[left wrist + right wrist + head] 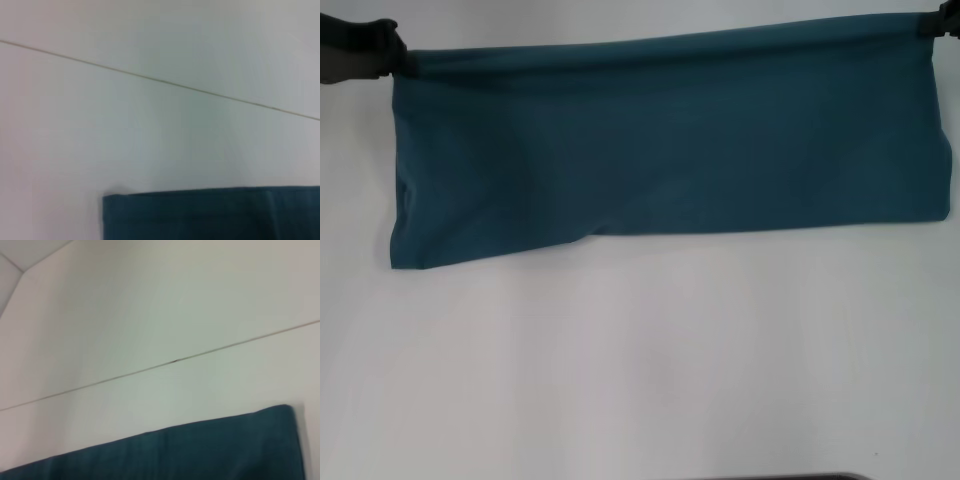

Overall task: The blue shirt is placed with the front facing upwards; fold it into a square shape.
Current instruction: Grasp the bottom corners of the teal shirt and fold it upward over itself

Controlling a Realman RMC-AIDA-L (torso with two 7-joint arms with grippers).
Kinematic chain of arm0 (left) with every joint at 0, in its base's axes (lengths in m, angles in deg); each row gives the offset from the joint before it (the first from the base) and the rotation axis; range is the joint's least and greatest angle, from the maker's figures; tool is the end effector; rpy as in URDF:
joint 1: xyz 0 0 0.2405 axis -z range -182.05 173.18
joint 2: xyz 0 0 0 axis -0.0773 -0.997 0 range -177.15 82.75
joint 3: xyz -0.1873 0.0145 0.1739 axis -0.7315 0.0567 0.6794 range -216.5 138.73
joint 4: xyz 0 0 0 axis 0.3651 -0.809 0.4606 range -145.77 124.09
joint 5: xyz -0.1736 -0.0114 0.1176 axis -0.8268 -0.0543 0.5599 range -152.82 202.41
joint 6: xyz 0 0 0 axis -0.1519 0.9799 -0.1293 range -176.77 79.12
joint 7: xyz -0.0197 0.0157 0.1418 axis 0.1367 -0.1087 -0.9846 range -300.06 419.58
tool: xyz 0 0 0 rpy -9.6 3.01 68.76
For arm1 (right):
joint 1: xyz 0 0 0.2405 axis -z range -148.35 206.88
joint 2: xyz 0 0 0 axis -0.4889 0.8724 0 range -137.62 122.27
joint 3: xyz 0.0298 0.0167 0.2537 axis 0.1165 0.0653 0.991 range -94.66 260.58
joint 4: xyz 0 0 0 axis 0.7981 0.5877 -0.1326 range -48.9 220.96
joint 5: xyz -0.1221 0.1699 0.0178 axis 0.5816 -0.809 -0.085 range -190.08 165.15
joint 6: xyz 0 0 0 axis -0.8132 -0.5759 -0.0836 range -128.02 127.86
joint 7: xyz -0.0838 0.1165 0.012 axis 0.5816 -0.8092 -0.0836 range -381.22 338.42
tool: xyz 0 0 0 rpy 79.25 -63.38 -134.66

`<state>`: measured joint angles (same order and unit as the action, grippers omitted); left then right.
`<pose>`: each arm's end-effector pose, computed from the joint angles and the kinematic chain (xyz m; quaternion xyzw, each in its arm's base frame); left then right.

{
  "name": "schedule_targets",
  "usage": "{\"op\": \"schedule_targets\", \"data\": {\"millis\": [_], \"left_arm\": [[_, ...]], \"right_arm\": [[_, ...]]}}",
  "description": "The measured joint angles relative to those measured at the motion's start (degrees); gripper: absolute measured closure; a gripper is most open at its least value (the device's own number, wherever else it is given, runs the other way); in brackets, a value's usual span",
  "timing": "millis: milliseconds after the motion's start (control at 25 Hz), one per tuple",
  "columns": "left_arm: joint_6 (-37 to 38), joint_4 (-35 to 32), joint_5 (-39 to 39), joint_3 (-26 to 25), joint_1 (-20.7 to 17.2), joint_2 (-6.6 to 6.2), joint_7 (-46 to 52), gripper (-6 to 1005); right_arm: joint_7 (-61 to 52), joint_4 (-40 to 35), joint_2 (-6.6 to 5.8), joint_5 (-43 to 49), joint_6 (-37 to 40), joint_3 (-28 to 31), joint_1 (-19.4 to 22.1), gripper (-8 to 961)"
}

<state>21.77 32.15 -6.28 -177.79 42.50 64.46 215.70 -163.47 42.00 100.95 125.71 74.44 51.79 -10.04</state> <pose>-0.2560 0.4385 0.0678 -0.7292 -0.6253 -0.0547 0.2724 0.2978 0.4120 0.1131 -0.7279 0.6101 0.1510 0.2741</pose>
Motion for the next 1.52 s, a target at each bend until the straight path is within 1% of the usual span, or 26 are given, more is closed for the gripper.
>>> {"op": "schedule_targets", "data": {"millis": [160,240,400,600,760,920,1400,1480,1520], "left_arm": [[-2.34,0.12,0.00,0.01,-0.64,0.93,-0.04,985],[-3.48,-0.03,-0.10,0.00,-0.65,1.21,-0.02,985],[-5.35,-0.28,0.29,-0.02,-0.25,2.17,0.41,985],[-5.75,-0.36,0.44,0.10,0.77,2.27,0.61,986],[-6.08,-0.42,0.49,1.49,1.19,2.34,1.16,986],[-6.29,-0.84,0.51,2.45,1.64,2.30,1.47,987],[-6.75,-1.07,0.50,2.60,1.84,2.10,1.47,986],[-6.21,-1.14,0.39,2.60,1.94,2.06,1.30,979],[-5.57,-1.31,0.37,2.60,2.15,1.97,1.27,973]], "right_arm": [[0.12,0.09,1.03,0.10,-2.61,-0.62,0.22,936],[0.14,0.13,1.36,0.14,-3.66,-1.38,0.23,935],[0.14,0.17,2.28,0.15,-6.36,-2.19,0.11,935],[0.16,0.26,3.36,0.16,-9.86,-3.05,-0.70,935],[-0.03,0.32,3.93,0.17,-12.81,-6.52,-1.46,934],[-0.30,0.84,4.00,0.17,-14.23,-8.55,-2.24,934],[-0.54,0.90,4.05,0.16,-15.25,-8.73,-2.71,933],[-0.53,0.93,3.91,0.16,-15.15,-8.75,-2.63,933],[-0.61,1.23,3.56,0.17,-14.94,-8.74,-2.64,933]]}}
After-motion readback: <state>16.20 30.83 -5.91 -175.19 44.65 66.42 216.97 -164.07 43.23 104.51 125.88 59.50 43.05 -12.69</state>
